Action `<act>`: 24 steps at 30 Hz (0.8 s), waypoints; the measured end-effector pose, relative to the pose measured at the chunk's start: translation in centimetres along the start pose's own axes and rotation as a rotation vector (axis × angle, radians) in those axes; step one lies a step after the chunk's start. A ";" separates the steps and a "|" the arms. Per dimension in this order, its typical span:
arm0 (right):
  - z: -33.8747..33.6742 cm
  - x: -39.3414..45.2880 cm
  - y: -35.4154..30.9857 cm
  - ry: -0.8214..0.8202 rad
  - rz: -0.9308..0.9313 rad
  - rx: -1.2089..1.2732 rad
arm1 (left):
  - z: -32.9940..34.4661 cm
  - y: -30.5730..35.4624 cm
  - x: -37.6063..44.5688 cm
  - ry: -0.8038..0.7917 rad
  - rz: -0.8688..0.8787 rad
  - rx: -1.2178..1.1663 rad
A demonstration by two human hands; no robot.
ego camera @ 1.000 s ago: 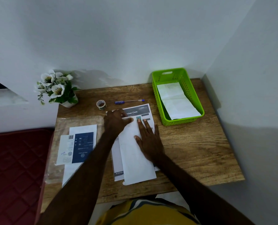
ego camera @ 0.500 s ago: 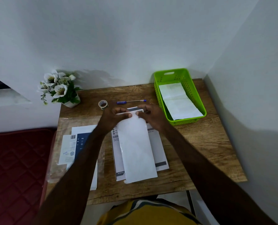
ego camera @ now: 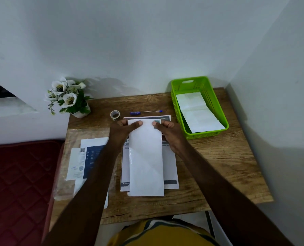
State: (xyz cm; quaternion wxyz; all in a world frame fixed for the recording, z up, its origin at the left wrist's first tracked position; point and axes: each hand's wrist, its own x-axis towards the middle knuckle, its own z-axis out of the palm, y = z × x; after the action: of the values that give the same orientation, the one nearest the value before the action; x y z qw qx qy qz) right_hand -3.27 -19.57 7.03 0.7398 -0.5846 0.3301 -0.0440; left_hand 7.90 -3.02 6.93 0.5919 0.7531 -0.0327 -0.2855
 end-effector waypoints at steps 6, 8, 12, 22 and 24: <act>0.3 0.0 0.1 0.046 0.000 0.010 | 0.8 0.4 -0.8 0.007 0.008 0.001; 0.3 0.0 -0.1 0.042 -0.001 0.014 | 0.8 0.3 -1.0 0.002 0.000 -0.015; 0.4 0.0 -0.1 0.046 -0.010 0.011 | 0.7 0.3 -1.2 -0.016 -0.005 -0.017; 0.3 -0.3 0.0 0.053 -0.022 0.003 | 0.9 0.0 -1.3 -0.032 -0.107 -0.076; 0.1 -0.4 0.1 0.033 -0.017 0.008 | 0.9 -0.1 -1.3 -0.034 -0.115 -0.092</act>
State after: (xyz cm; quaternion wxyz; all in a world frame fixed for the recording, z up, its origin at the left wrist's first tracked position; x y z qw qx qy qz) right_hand -3.52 -19.28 7.09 0.7361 -0.5838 0.3370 -0.0612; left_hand 6.32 -3.26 7.23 0.6077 0.7208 0.0140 -0.3330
